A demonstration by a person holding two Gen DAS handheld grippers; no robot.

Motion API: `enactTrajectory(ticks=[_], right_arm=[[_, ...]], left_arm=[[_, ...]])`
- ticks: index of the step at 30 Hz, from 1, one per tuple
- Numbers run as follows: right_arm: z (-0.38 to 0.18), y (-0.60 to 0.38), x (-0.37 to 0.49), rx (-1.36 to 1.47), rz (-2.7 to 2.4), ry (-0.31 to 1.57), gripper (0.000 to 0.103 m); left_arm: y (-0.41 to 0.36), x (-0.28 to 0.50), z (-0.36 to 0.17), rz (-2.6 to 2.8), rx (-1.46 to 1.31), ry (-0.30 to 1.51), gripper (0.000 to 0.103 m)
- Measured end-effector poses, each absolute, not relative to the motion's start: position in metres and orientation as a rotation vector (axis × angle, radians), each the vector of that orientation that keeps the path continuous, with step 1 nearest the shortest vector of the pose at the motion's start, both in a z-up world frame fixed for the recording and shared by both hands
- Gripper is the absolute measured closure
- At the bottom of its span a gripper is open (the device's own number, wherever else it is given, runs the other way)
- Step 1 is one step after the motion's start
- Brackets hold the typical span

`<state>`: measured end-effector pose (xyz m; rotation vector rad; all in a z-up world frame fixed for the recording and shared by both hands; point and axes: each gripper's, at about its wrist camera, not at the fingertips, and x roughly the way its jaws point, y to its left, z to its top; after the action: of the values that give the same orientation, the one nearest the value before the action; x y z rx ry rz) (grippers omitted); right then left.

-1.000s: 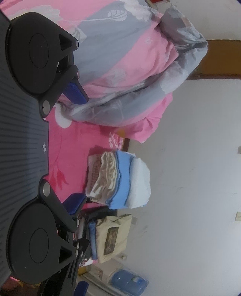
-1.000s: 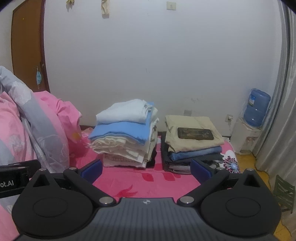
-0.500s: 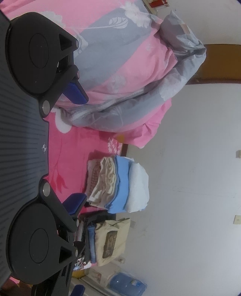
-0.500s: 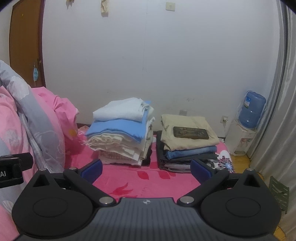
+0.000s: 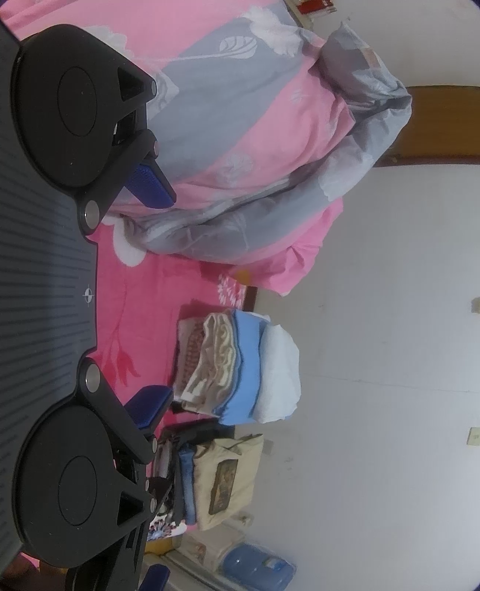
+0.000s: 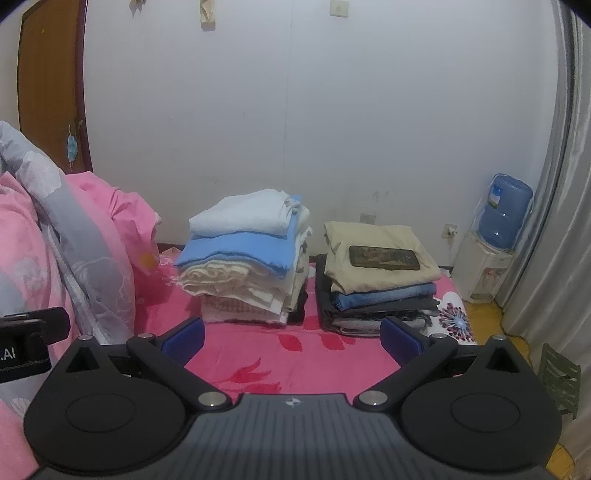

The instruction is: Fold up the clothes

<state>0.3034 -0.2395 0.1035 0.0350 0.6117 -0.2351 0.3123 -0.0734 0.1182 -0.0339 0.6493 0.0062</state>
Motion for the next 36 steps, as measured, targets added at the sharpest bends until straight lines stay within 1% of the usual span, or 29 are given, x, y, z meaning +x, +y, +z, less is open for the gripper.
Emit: enactTrajectory(ticks=[36], right_arm=[[0.1011,-0.2369,0.3092,0.032,-0.228,0.638,0.0]], left_arm=[[-0.0683,0.3161,0.115,0.005,-0.048,0.667,0.0]])
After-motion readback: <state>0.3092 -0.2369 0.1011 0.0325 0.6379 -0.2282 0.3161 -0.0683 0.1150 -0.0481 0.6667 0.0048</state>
